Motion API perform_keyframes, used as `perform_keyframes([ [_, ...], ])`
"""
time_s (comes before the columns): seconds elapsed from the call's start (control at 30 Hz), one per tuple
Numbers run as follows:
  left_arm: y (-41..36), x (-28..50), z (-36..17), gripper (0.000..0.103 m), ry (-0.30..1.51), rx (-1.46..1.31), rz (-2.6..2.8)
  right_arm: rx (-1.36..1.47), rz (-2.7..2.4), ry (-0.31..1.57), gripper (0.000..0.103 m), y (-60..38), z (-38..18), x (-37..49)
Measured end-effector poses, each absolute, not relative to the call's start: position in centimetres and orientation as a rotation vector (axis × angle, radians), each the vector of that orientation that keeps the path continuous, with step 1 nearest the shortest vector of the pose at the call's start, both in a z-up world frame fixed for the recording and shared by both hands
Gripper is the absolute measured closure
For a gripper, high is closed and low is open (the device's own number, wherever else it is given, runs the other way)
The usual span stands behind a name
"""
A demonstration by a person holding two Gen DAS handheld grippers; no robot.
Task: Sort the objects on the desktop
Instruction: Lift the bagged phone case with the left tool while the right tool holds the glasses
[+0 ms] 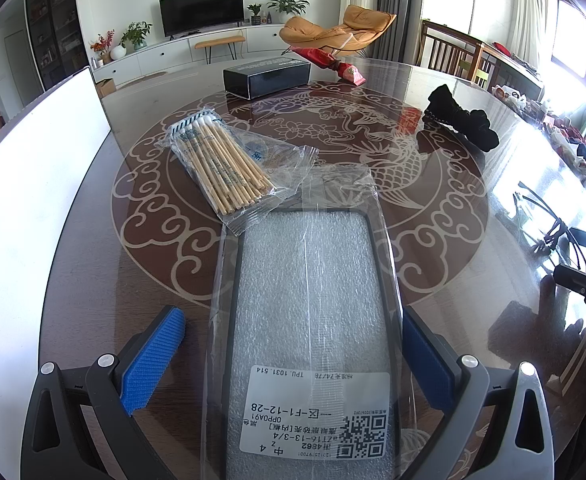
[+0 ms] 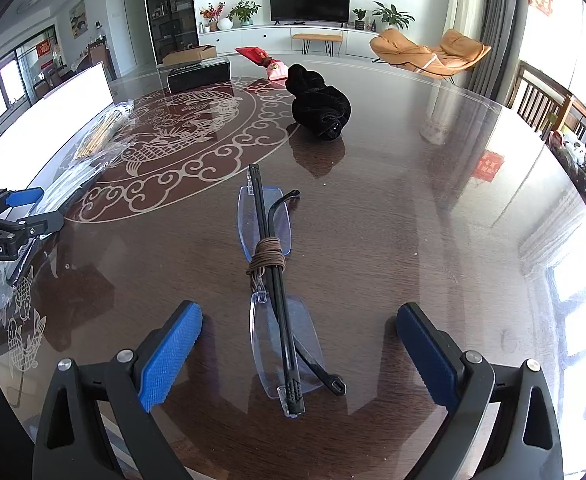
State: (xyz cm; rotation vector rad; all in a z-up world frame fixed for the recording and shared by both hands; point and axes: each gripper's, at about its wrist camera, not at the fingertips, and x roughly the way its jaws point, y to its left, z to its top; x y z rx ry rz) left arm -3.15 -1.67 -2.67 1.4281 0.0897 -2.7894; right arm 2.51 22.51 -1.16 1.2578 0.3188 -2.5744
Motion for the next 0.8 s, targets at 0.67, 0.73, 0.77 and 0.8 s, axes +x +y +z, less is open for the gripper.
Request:
perform_keyframes([
  [0.67, -1.69, -3.15, -2.69, 0.0, 0.09, 1.428, -2.789, 1.257, -2.582, 0.32, 0.005, 22.63, -1.12, 2.5],
  [0.73, -1.68, -3.15, -2.68, 0.0, 0.09, 1.428, -2.789, 1.257, -2.581, 0.32, 0.005, 22.65, -1.12, 2.5],
  [0.77, -1.69, -3.15, -2.69, 0.0, 0.09, 1.428, -2.789, 1.258, -2.58, 0.317, 0.005, 22.67, -1.12, 2.49],
  [0.8, -1.69, -3.15, -2.69, 0.0, 0.09, 1.428, -2.789, 1.26, -2.578, 0.313, 0.005, 22.69, -1.12, 2.5],
])
